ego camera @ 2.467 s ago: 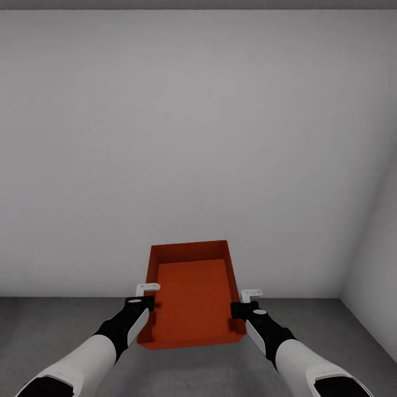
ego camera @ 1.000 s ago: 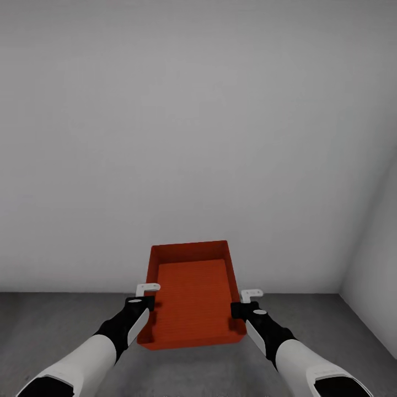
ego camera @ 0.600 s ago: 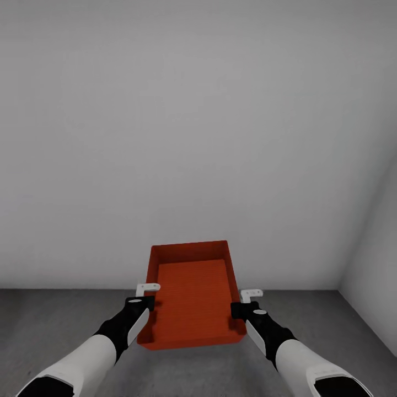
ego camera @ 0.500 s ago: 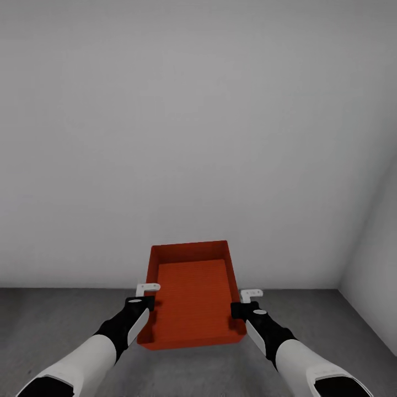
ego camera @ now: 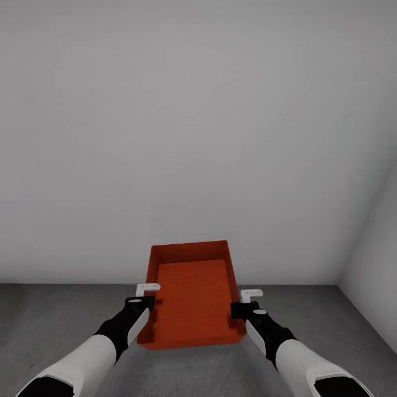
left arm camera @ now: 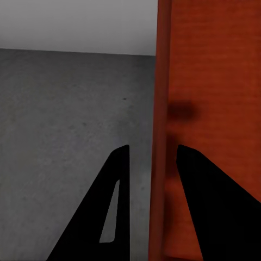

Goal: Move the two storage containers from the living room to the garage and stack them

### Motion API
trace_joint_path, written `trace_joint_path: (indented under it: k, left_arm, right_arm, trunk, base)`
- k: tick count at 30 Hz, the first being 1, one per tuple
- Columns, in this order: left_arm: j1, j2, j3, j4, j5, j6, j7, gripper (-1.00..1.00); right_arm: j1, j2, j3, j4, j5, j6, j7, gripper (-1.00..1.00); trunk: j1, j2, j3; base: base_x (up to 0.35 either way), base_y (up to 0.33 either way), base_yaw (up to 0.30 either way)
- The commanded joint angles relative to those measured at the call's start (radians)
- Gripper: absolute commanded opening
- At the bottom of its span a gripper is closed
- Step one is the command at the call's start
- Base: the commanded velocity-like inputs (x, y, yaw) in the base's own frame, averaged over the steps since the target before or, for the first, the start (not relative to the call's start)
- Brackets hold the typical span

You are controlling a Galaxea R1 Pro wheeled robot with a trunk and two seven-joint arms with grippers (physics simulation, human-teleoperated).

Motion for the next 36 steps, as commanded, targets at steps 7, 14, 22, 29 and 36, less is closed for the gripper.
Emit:
trace_joint_path:
  k: [7,14,22,29,36]
  left_arm:
    - [-0.001,0.001,-0.018,-0.005,0.004,-0.083,0.017,-1.00]
    - [-0.001,0.001,-0.018,-0.005,0.004,-0.083,0.017,-1.00]
    - [-0.001,0.001,-0.019,-0.005,0.004,-0.083,0.017,-1.00]
    - [-0.001,0.001,-0.019,-0.005,0.004,-0.083,0.017,-1.00]
    - [-0.001,0.001,-0.019,-0.005,0.004,-0.083,0.017,-1.00]
  right_arm:
    - [0.001,-0.007,0.002,0.001,-0.011,0.007,-0.016,-1.00]
    - [0.000,-0.007,0.002,0.001,-0.011,0.007,-0.016,-1.00]
    - [0.000,-0.007,0.002,0.001,-0.011,0.006,-0.016,-1.00]
    - [0.001,-0.007,0.002,0.001,-0.011,0.006,-0.016,-1.00]
    - [0.001,-0.007,0.002,0.001,-0.011,0.005,-0.016,-1.00]
  trunk:
    - [0.000,-0.001,-0.012]
    - [0.000,-0.001,-0.023]
    - [0.000,-0.001,-0.036]
    - [0.000,-0.001,-0.048]
    - [0.000,-0.001,-0.059]
  base:
    - [0.000,0.000,0.000]
    - [0.000,0.000,0.000]
    - [0.000,0.000,0.000]
    - [0.000,0.000,0.000]
    - [0.000,0.000,0.000]
